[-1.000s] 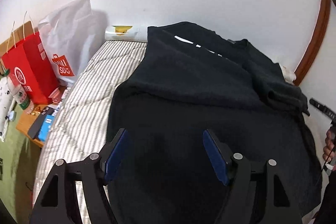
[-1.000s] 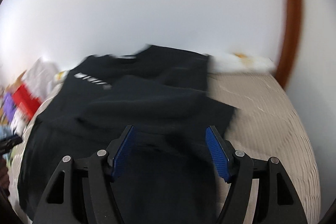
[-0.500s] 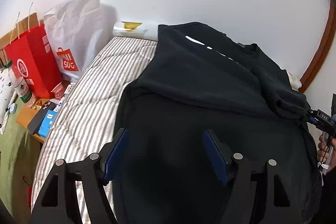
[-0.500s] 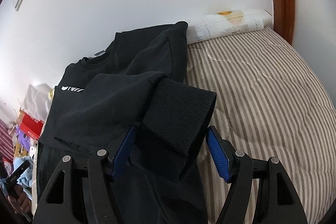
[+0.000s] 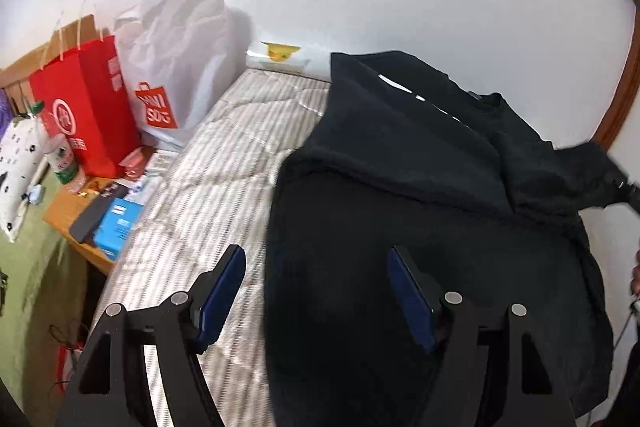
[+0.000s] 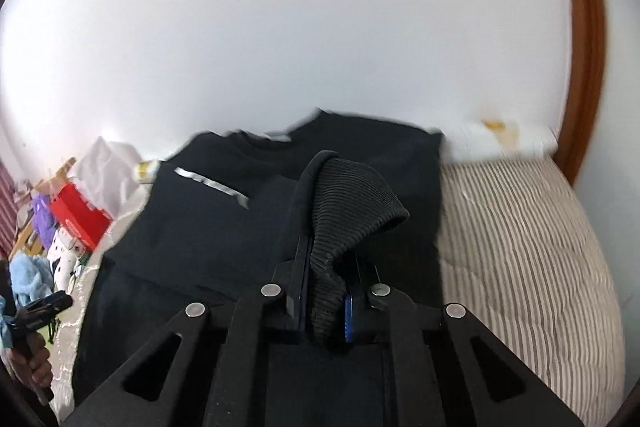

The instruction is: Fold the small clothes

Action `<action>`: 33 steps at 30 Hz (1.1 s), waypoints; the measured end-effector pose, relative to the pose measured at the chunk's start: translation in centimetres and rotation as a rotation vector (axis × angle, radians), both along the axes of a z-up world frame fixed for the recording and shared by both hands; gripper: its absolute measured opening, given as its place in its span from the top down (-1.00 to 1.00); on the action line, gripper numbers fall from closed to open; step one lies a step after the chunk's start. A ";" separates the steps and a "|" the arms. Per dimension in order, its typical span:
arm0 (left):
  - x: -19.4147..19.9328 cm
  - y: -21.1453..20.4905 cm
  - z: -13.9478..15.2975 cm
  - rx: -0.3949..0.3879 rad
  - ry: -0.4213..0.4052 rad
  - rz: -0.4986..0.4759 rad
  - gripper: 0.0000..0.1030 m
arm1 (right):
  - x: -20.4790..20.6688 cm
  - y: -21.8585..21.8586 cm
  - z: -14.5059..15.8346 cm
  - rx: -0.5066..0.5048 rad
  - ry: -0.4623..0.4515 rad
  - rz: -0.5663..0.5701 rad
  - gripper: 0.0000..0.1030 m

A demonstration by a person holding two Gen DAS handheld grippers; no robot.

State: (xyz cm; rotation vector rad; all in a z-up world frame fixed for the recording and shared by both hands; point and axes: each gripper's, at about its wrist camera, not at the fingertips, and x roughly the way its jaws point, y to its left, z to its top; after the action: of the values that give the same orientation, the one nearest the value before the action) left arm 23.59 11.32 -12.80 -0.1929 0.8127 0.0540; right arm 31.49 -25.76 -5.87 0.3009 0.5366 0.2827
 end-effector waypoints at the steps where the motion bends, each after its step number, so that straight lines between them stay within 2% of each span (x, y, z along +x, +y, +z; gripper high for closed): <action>1: -0.2 0.3 0.1 -0.002 -0.004 0.005 -0.38 | 0.0 0.9 1.0 0.004 -0.009 0.009 0.75; 6: -1.4 2.7 0.1 -0.038 -0.009 0.026 -0.38 | 0.7 7.2 5.0 0.034 -0.051 0.079 0.75; 9: -2.2 4.3 0.2 -0.032 -0.019 0.034 -0.38 | 1.5 12.0 6.9 0.035 -0.068 0.141 0.75; 13: -2.9 6.2 0.1 -0.031 -0.022 0.055 -0.38 | 3.1 18.9 8.0 0.006 -0.070 0.220 0.76; 17: -2.9 7.6 0.0 -0.045 -0.019 0.076 -0.38 | 5.7 25.5 7.2 -0.045 -0.046 0.259 0.74; 20: -2.7 7.7 -0.1 -0.050 -0.014 0.075 -0.38 | 6.9 28.5 6.0 -0.055 -0.023 0.300 0.31; 21: -2.6 7.6 -0.1 -0.049 -0.013 0.071 -0.38 | 6.9 28.7 5.8 -0.050 -0.022 0.317 0.15; 25: -1.4 5.8 -0.1 -0.029 -0.010 0.029 -0.38 | 5.1 26.6 4.9 -0.060 -0.064 0.321 -0.01; 30: 1.4 2.8 0.3 -0.004 -0.022 -0.029 -0.38 | 3.6 18.2 1.4 -0.123 -0.012 0.187 -0.02; 33: 3.9 1.0 0.5 -0.023 -0.032 -0.051 -0.38 | 2.7 12.7 -1.4 -0.211 0.041 0.073 -0.01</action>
State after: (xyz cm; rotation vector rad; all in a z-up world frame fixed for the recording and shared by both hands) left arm 27.49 12.37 -12.25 -0.1940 0.7866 -0.0067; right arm 34.17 -13.10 -7.29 0.0821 0.6136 0.2887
